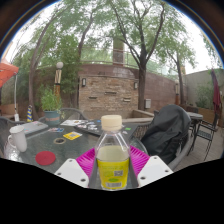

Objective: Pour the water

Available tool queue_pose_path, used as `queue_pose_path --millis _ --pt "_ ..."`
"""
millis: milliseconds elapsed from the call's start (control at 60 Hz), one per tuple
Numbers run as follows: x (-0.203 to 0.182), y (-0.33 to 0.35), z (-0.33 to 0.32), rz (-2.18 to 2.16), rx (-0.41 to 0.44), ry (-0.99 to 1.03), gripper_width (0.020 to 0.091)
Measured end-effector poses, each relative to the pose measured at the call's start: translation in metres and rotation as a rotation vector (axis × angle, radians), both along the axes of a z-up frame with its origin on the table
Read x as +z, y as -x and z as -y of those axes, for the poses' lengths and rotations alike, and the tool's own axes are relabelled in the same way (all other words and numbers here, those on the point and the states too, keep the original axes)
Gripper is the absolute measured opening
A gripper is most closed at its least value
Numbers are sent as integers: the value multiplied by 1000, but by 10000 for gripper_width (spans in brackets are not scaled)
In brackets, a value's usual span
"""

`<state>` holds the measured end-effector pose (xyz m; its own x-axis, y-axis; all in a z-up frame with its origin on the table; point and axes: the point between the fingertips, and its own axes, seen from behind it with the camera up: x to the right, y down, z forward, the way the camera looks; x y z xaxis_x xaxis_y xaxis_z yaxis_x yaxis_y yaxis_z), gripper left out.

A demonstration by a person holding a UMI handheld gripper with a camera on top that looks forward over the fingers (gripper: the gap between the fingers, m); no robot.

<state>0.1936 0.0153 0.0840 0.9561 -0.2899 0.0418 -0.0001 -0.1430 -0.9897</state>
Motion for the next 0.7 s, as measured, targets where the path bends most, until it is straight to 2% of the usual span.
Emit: queue_pose_path --millis 67,167,233,350,467,600,700 --pt "-3 -1 -4 13 3 13 464" --pt "-4 1 -7 7 16 21 462" --pt "-7 1 -8 -8 19 46 401" --pt "-3 5 -10 45 16 134 368" --pt "39 34 -22 222 59 152 369" --pt "93 114 -51 551 158 188 368" --pt "100 188 -78 920 241 236 367"
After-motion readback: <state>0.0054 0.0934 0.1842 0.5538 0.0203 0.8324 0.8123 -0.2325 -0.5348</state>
